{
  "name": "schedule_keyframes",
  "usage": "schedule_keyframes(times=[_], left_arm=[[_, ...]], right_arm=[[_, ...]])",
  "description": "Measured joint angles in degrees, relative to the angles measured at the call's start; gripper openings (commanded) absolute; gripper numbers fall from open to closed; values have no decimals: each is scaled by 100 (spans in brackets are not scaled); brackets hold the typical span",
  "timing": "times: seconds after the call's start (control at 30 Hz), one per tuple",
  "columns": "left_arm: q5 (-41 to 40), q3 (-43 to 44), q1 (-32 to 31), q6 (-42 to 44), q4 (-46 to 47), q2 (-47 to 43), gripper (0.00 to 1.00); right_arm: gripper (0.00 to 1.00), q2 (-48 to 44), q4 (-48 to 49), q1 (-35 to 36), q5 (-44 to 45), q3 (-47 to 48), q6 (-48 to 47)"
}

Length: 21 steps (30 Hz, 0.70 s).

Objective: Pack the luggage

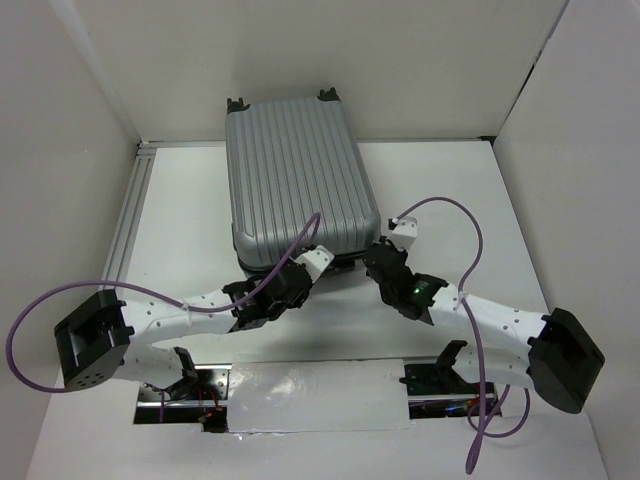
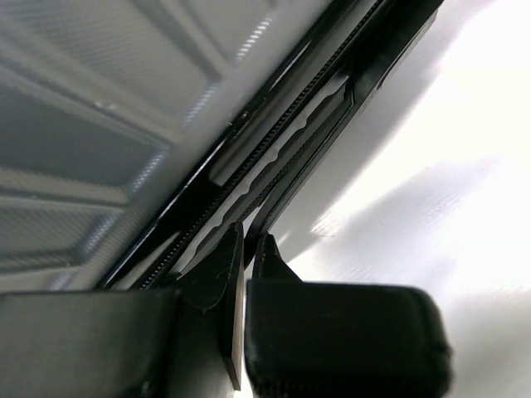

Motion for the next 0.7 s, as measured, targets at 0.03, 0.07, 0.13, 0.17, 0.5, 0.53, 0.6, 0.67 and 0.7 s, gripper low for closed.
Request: schedule_keyframes(times=[0.03,0.07,0.13,0.17,0.5,0.53,0.6,0.67,0.7], left_arm=[[79,0,50,-13,7,-9,0],[164,0,101,-26,13,-26,0],[356,0,221,-96,26,-59,0],[470,0,289,-122,46,-68,0],[1777,4,1025,-273,229,-96,0],[1873,4,1080,-267,223,-98,0],[2015,4,1176,-256,214,-101,0],[2103,9,1272,-238,188,-98,0],[2138,20,1316,-238,155,-98,0]], right_arm=[[0,24,101,-81,-48,0,-190],[0,39,214,-192,-166,-15,-413],[0,26,579,-522,-503,-127,-798],[0,-11,752,-695,-739,-197,-933],[0,-321,2009,-2214,-3569,-776,-2723],[0,-286,2144,-2295,-3779,-804,-2988],[0,-208,2352,-2463,-4153,-833,-3359],[0,-68,2583,-2643,-4566,-846,-3630],[0,35,2732,-2715,-4756,-846,-3762]])
